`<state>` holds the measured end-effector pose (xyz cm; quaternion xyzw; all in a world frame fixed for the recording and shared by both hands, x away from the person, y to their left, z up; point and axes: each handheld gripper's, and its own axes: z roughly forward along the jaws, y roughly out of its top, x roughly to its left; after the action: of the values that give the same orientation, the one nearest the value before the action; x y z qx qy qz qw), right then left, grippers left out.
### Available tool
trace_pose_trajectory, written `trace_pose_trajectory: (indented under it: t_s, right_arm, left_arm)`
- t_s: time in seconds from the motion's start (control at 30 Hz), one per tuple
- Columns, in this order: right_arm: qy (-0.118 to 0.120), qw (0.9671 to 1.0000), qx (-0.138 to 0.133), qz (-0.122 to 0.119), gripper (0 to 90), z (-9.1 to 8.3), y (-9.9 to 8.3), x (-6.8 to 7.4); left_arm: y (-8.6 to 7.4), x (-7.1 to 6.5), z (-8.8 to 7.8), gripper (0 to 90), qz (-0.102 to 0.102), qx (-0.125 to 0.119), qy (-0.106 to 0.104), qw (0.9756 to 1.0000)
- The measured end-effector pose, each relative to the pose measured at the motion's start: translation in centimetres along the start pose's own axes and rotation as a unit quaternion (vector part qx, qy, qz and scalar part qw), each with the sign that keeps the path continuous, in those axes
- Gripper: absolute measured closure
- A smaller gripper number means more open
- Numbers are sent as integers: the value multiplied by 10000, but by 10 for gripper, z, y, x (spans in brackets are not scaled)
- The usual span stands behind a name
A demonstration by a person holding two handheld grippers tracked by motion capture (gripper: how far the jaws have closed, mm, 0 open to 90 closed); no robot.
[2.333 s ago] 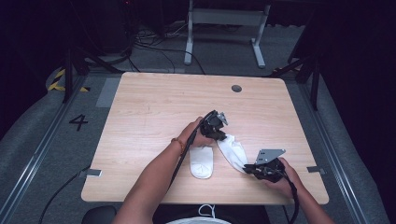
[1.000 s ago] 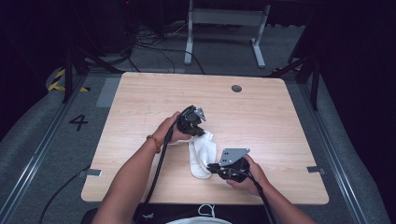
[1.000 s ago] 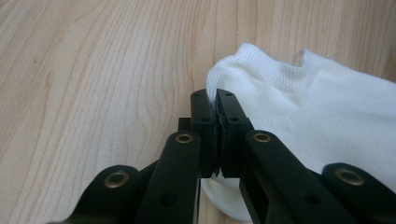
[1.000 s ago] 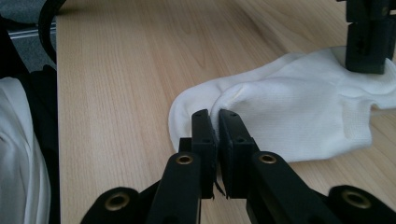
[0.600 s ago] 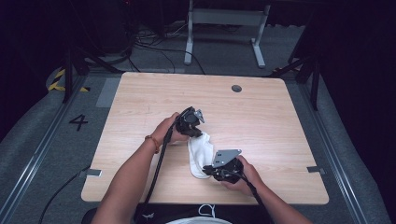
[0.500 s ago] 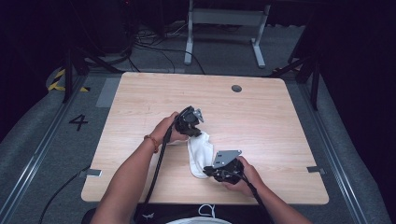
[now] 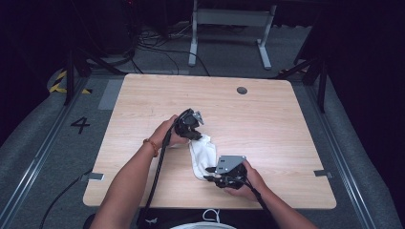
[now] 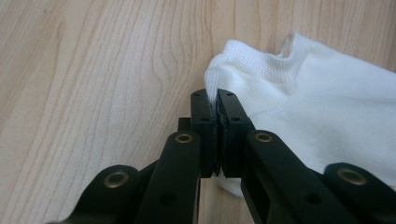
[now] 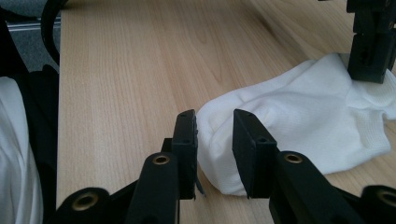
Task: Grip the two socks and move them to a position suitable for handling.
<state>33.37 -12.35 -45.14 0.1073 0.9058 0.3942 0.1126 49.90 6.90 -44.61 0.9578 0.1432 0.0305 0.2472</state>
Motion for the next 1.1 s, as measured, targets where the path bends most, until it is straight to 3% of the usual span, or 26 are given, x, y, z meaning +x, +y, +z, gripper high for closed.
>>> trace_pose_trajectory:
  t_s: [0.3, 0.5, 0.87, 0.97, 1.1]
  right_arm:
    - [54, 9993, 356, 43, 744, 22, -4, -11]
    - [131, 9990, 425, 50, 850, 21, -3, -12]
    - [235, 9997, -22, 82, 864, 0, 10, -7]
    - [276, 9996, 103, 42, 863, 5, 10, -4]
    - [369, 9985, 406, 34, 855, 16, 3, -1]
  left_arm:
    - [-7, 3, 6, 866, -137, -206, -16, 9997]
    - [-6, 2, 5, 865, -138, -255, 9, 9996]
    - [-5, -1, -8, 861, -11, -213, 14, 9998]
    - [-5, -3, -3, 855, 13, -17, 11, 10000]
    - [-6, -5, 3, 823, -57, -149, 61, 9999]
